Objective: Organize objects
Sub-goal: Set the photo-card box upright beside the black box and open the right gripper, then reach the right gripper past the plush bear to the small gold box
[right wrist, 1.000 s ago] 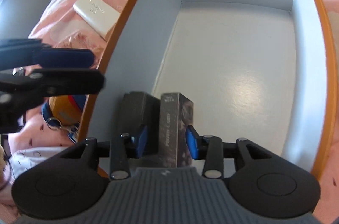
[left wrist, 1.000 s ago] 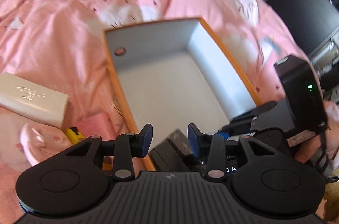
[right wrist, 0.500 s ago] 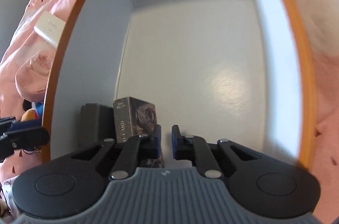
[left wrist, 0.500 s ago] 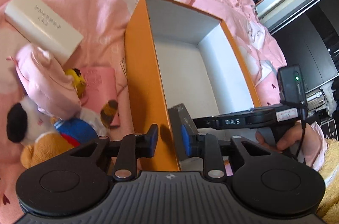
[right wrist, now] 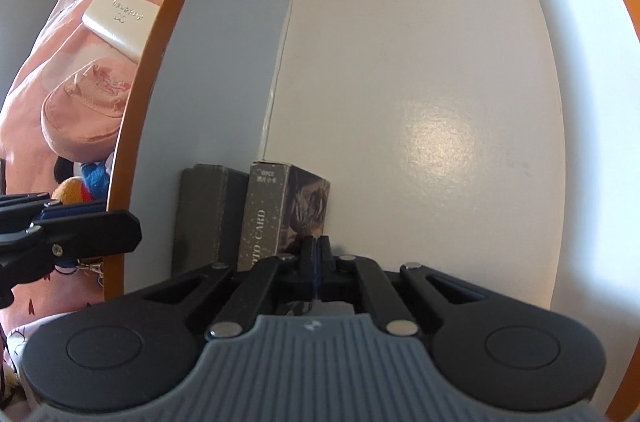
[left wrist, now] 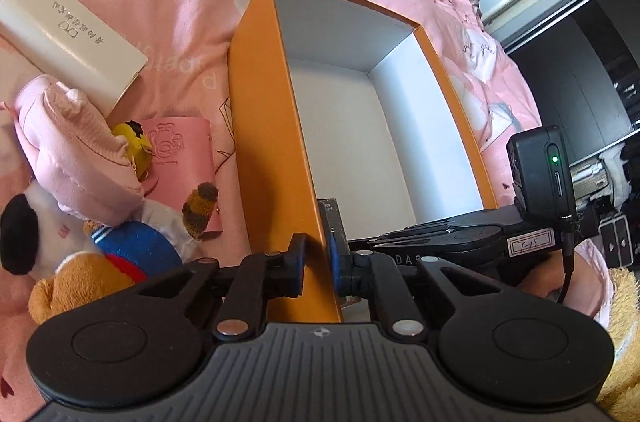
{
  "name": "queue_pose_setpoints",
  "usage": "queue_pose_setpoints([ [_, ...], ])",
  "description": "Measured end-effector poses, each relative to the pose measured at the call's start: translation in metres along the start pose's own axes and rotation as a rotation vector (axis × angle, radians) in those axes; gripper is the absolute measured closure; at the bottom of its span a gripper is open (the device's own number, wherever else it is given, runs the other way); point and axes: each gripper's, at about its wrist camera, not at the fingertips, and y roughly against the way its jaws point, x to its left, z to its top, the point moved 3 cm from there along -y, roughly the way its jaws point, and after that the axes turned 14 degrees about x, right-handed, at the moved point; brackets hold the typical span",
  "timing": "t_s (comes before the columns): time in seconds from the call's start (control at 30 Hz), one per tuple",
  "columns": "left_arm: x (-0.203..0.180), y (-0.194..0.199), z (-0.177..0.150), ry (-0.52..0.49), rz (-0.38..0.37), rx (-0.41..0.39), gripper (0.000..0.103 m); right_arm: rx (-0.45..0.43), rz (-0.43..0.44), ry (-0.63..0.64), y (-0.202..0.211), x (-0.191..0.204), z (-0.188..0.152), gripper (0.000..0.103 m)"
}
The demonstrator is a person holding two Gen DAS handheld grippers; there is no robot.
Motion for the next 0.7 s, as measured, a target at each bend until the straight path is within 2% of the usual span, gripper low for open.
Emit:
queue_pose_setpoints([
  [0.1,-0.002,0.01,0.0,-0.043,0.021,-0.021,0.089,-0.039,-0.036,-0.001,0.005,0.003,-0.004,0.1],
  [0.2,-0.002,0.03,-0.01,-0.103,0.074,-0.056,0.088,-0.167,-0.062,0.007,0.034,0.004,-0.022,0.099],
  [0.37,0.005,0.05,-0.04,-0.205,0.192,-0.045,0.088,-0.392,-0.01,0.031,0.065,0.028,-0.062,0.099],
  [0.43,0.005,0.056,-0.055,-0.251,0.24,-0.048,0.088,-0.444,0.043,0.062,0.073,0.043,-0.081,0.099],
  [0.5,0.005,0.057,-0.07,-0.278,0.265,-0.035,0.088,-0.489,0.078,0.098,0.08,0.061,-0.099,0.093],
  [0.6,0.009,0.054,-0.089,-0.304,0.293,-0.018,0.088,-0.509,0.086,0.156,0.075,0.085,-0.121,0.087],
  [0.7,0.016,0.045,-0.103,-0.288,0.37,0.022,0.088,-0.452,0.052,0.213,0.055,0.104,-0.134,0.085],
])
